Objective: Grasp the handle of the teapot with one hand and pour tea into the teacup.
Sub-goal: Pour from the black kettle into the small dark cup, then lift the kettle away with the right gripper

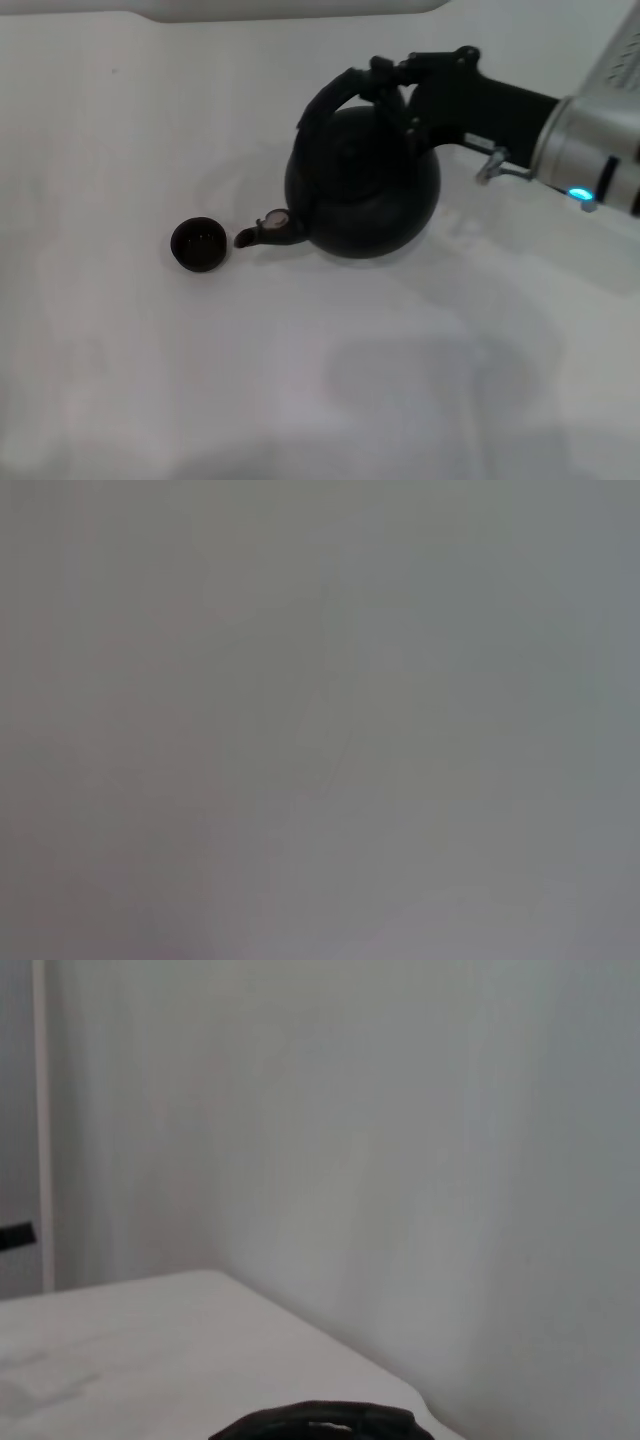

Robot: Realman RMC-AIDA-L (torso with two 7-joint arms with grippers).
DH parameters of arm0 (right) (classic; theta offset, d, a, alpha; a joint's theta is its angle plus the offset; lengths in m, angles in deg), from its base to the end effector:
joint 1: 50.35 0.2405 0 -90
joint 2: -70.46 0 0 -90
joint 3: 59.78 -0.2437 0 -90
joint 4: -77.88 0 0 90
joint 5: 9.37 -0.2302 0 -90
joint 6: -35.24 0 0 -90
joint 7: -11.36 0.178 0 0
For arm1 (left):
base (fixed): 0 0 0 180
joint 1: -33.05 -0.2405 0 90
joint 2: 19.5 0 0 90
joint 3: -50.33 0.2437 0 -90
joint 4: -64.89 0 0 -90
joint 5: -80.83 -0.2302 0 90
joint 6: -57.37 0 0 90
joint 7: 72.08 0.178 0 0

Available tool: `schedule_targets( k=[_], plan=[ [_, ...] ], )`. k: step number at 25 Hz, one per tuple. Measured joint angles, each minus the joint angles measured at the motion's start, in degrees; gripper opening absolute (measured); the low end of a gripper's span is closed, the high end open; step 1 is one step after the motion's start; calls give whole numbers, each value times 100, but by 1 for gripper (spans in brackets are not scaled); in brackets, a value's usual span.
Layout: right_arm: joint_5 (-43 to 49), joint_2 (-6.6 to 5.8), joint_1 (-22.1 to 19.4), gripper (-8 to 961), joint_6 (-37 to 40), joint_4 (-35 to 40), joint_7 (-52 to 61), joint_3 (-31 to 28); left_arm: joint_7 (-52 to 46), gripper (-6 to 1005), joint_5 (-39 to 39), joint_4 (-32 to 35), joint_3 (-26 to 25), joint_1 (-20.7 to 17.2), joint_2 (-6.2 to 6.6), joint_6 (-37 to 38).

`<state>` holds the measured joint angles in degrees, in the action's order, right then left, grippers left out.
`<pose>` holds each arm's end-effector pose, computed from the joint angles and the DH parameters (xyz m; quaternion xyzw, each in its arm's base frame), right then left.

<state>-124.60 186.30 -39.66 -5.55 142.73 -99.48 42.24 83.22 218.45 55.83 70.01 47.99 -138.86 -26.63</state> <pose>0.1779 0.3611 -0.0722 -0.9147 0.1179 0.2464 0.2978 -0.4138 0.2580 0.0293 -0.4699 -0.3745 -0.3802 0.7031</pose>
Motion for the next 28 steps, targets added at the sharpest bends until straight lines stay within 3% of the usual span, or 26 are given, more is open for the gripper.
schedule_targets(
  k=[4, 7, 16, 28],
  plan=[
    [24, -6, 82, 185, 633, 256, -78, 534, 0, 880, 0, 0, 0, 0, 0, 0],
    [21, -5, 139, 185, 694, 268, -79, 606, 4, 882, -38, 1, 16, 10, 5, 11],
    [-8, 0, 274, 177, 1424, 516, -314, 1114, 52, 880, -862, 120, 36, 32, 27, 320],
    [-81, 6, 346, 169, 1785, 566, -356, 1263, 62, 877, -1198, 171, 35, 60, 20, 376]
  ],
)
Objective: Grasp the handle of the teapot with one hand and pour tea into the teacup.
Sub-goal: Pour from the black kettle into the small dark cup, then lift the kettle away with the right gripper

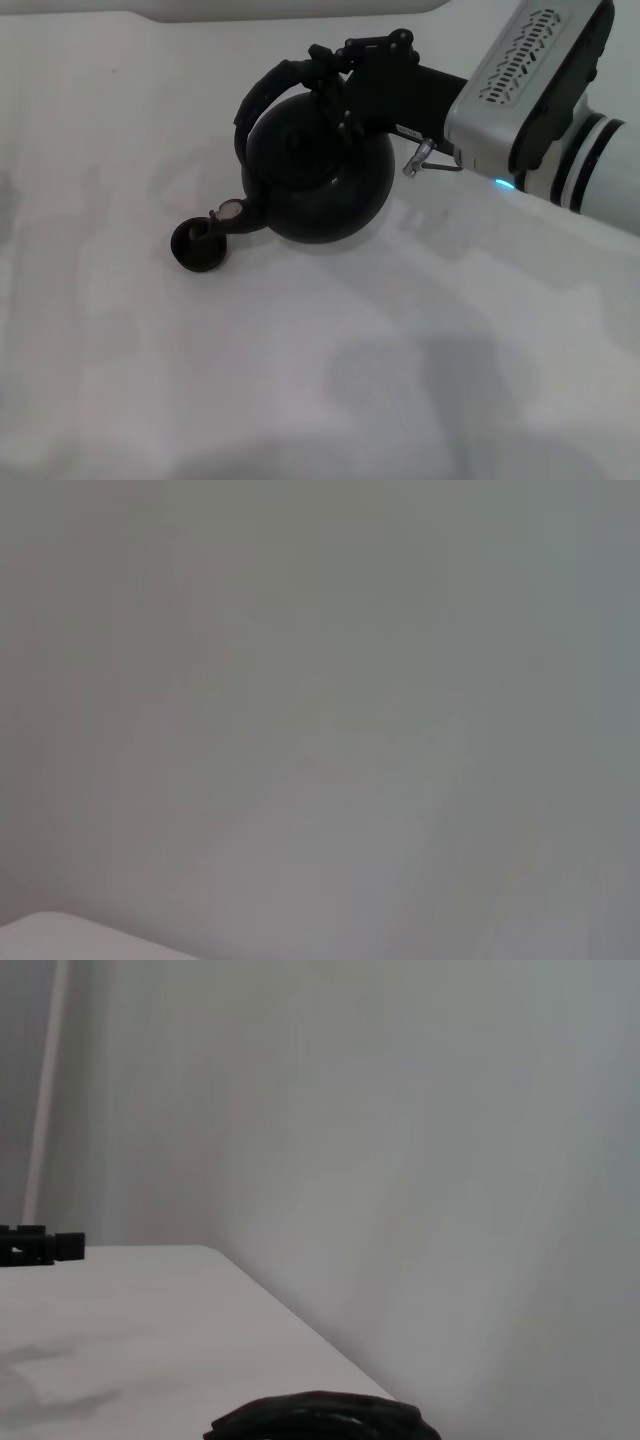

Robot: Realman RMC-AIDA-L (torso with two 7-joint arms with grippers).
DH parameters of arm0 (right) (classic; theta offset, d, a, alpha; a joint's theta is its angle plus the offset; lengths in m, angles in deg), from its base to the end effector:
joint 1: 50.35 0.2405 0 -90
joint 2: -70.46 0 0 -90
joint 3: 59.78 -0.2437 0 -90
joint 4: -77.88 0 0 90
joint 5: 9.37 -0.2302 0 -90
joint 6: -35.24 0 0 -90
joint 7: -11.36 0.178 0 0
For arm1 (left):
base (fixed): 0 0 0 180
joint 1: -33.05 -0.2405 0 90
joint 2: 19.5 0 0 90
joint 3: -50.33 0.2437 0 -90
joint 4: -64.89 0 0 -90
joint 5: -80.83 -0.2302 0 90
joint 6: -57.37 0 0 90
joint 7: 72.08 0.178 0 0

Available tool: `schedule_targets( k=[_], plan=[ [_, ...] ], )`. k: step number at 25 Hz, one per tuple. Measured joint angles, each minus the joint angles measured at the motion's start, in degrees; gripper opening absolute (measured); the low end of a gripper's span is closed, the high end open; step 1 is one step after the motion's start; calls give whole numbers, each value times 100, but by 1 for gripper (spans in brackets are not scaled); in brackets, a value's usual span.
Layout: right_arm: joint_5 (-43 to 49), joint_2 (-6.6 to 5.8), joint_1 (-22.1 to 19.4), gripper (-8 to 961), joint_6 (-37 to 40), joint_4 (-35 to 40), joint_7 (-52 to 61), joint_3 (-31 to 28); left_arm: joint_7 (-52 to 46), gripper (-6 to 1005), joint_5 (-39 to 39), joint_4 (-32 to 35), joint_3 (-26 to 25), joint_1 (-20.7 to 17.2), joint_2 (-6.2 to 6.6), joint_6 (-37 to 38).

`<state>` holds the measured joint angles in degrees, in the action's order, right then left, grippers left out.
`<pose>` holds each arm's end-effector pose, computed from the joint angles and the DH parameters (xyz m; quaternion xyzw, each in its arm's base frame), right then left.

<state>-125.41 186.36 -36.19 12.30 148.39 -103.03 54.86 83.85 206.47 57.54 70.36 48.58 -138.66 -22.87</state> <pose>0.1323 0.3644 -0.1050 -0.9197 0.0524 0.2042 0.3313 -0.3983 0.2739 0.0028 -0.5658 -0.3657 -0.3602 0.6453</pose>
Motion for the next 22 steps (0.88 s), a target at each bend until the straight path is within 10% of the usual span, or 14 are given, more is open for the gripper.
schedule_targets(
  k=[22],
  plan=[
    [-23, 12, 340, 162, 851, 81, -451, 647, -1, 876, -5, -39, 0, 28, -11, -1]
  ],
)
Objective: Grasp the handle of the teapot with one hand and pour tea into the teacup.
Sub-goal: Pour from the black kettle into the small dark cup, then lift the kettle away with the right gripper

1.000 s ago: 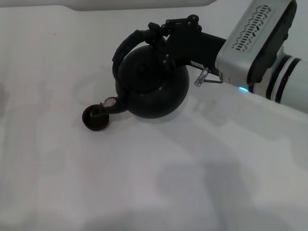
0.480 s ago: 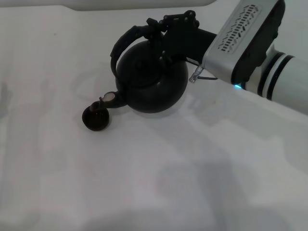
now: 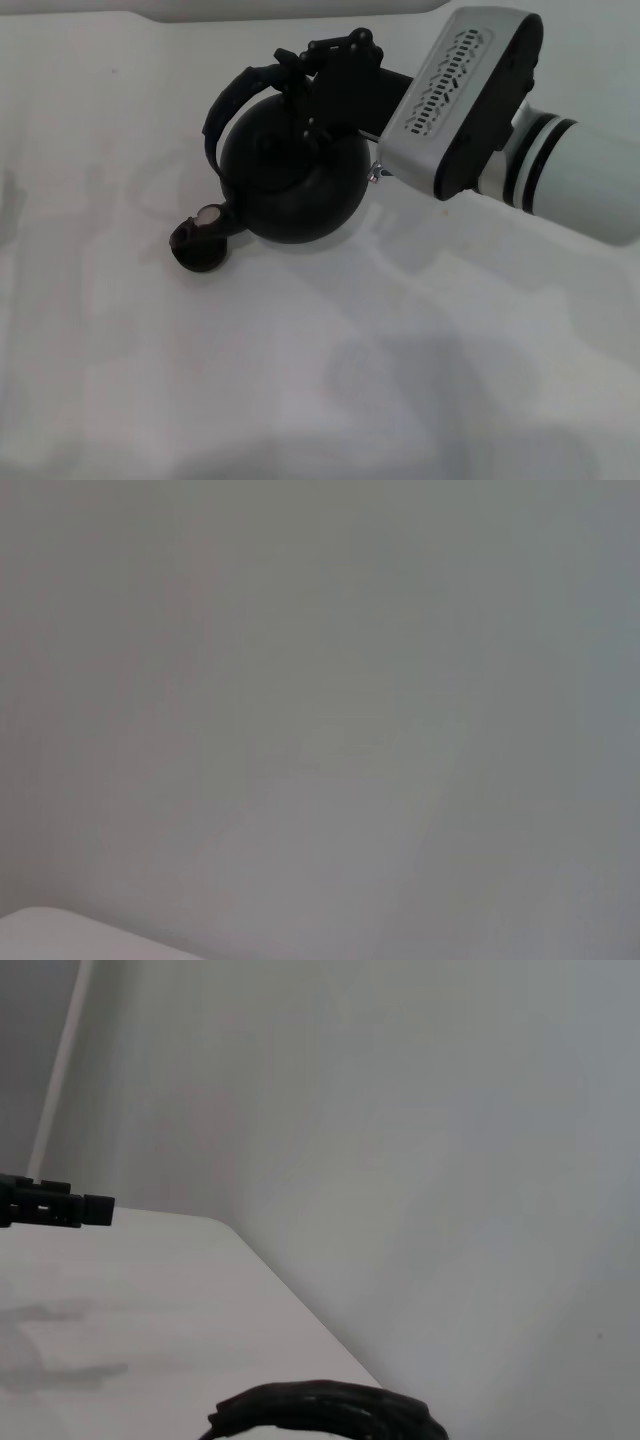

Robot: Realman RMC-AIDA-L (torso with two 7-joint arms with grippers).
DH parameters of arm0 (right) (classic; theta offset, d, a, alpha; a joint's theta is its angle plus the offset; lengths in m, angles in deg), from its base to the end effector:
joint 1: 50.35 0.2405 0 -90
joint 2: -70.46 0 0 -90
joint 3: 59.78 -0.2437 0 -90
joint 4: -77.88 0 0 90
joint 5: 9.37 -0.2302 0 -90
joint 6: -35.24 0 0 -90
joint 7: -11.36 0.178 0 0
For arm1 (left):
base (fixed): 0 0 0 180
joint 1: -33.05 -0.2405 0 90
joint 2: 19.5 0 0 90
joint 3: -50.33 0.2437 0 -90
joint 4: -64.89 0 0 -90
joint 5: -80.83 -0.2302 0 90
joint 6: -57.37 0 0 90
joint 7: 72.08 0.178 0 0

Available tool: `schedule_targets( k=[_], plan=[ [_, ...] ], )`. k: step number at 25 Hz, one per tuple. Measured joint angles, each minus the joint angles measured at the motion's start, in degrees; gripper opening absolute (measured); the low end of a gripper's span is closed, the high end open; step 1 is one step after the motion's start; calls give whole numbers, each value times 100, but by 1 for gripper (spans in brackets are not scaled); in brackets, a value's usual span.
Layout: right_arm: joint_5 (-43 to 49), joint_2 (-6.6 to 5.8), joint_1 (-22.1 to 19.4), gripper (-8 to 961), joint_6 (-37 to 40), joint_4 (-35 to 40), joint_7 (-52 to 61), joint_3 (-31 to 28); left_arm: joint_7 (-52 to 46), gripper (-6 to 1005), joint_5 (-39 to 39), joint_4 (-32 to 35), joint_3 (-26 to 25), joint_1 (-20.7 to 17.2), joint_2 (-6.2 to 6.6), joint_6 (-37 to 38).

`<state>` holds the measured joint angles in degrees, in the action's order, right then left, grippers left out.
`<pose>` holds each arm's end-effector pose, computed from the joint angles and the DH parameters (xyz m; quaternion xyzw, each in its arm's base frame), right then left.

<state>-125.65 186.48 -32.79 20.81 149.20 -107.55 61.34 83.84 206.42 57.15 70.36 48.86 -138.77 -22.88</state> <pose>0.1114 0.3618 -0.1255 -0.9232 -0.0081 0.1708 0.3442 -0.3962 0.2750 0.0000 -0.5663 -0.3679 -0.3628 0.6421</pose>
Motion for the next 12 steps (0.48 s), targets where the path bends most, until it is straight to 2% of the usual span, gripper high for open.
schedule_targets(
  k=[12],
  plan=[
    [10, 5, 107, 154, 273, -70, -213, 112, -6, 876, -89, -61, 0, 44, -9, -23]
  ],
)
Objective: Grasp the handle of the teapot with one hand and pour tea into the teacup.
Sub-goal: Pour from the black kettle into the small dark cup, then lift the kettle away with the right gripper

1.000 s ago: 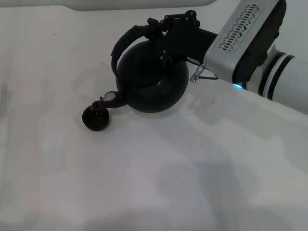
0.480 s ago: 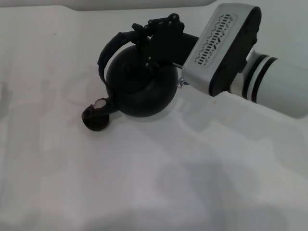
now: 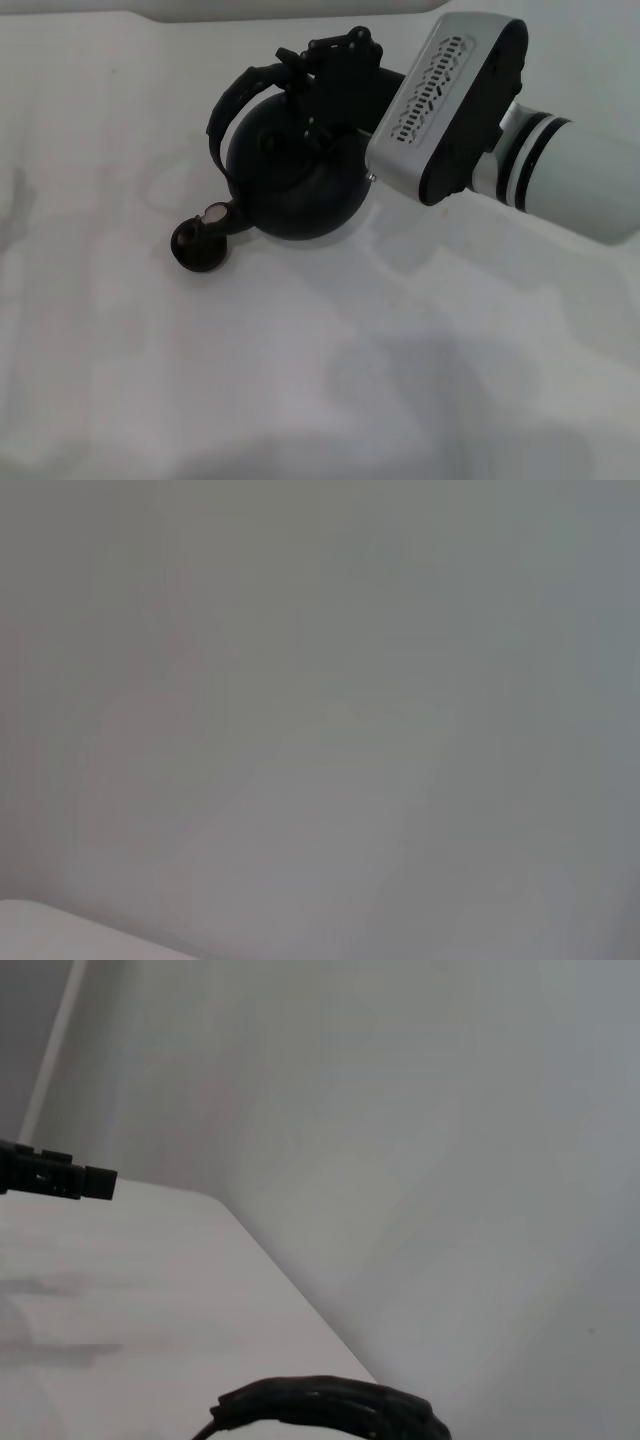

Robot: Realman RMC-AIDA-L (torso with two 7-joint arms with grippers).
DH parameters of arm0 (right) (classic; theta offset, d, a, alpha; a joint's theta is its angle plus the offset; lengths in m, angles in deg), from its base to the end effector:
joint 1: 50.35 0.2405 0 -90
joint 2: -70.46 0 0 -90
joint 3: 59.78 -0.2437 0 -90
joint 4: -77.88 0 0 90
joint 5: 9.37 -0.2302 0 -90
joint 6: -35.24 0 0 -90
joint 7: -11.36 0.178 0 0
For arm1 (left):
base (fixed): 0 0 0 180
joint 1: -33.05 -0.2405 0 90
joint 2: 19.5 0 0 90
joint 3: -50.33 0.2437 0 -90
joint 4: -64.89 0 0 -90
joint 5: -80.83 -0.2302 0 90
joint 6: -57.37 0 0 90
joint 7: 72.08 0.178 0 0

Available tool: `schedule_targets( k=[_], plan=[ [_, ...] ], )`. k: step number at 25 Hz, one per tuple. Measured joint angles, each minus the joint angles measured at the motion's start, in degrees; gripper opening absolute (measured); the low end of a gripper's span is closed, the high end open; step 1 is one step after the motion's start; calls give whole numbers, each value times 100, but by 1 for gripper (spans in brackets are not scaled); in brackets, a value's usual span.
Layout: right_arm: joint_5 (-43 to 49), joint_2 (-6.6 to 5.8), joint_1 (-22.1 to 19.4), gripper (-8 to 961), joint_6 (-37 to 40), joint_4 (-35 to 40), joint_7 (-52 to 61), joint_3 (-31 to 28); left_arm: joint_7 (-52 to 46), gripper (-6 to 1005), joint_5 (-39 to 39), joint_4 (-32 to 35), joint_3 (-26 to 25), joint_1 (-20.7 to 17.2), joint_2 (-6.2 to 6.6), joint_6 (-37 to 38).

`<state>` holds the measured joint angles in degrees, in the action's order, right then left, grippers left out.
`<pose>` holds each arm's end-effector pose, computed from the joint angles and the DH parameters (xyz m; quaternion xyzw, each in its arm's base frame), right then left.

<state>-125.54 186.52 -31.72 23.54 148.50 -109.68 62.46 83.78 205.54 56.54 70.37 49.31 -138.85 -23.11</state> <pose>0.1126 0.3650 -0.1289 -0.9218 -0.0274 0.1509 0.3561 -0.3910 0.2771 -0.0050 -0.5726 -0.3683 -0.3680 0.6333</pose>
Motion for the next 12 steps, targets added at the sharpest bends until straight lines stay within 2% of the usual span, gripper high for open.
schedule_targets(
  k=[12],
  plan=[
    [-4, 11, 2, 147, 76, 8, -362, 139, -11, 877, -51, 0, 0, 9, 0, 7]
  ],
)
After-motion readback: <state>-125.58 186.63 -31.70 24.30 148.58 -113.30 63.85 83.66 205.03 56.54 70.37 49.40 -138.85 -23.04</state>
